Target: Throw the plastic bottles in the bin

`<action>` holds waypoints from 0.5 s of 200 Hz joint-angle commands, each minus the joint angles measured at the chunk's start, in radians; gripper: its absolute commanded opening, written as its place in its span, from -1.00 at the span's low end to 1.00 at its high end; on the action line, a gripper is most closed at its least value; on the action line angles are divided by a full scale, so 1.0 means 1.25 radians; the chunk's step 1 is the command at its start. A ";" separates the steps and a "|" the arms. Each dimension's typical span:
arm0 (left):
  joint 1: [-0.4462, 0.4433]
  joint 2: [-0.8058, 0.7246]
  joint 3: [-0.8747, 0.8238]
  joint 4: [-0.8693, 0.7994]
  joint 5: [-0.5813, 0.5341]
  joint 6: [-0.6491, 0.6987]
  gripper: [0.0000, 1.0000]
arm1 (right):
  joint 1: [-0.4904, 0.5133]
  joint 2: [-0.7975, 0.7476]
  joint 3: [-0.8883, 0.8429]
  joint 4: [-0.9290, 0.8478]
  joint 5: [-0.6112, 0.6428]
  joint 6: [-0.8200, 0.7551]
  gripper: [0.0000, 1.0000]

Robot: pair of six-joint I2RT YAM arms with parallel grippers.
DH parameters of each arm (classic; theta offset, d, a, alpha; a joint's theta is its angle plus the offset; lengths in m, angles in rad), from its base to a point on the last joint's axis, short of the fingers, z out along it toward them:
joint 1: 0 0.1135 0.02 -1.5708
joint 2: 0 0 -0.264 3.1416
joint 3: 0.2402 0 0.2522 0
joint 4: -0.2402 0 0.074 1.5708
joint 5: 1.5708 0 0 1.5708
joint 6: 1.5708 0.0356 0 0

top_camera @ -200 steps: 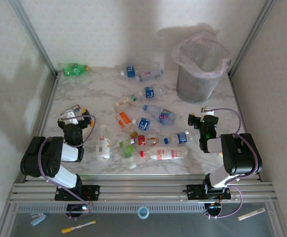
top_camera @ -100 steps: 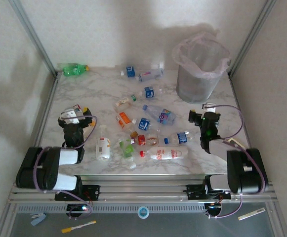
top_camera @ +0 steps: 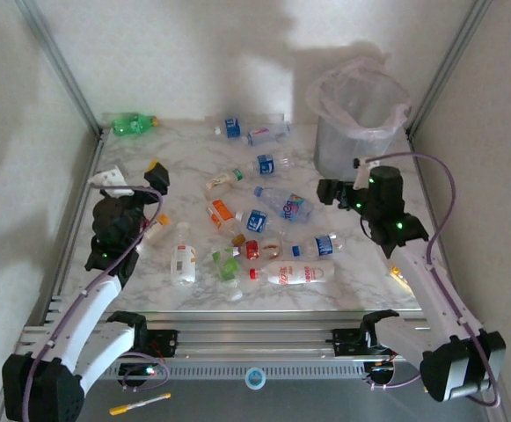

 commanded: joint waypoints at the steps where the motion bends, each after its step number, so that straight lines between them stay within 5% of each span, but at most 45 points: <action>1: -0.045 0.018 0.062 -0.251 0.169 -0.074 0.99 | 0.066 0.129 0.072 -0.309 -0.054 -0.042 0.98; 59: -0.159 0.016 0.112 -0.387 0.198 -0.156 0.99 | 0.098 0.453 0.271 -0.393 0.114 -0.193 0.98; 100: -0.190 -0.023 0.099 -0.430 0.170 -0.182 0.99 | 0.098 0.637 0.405 -0.399 0.109 -0.272 0.98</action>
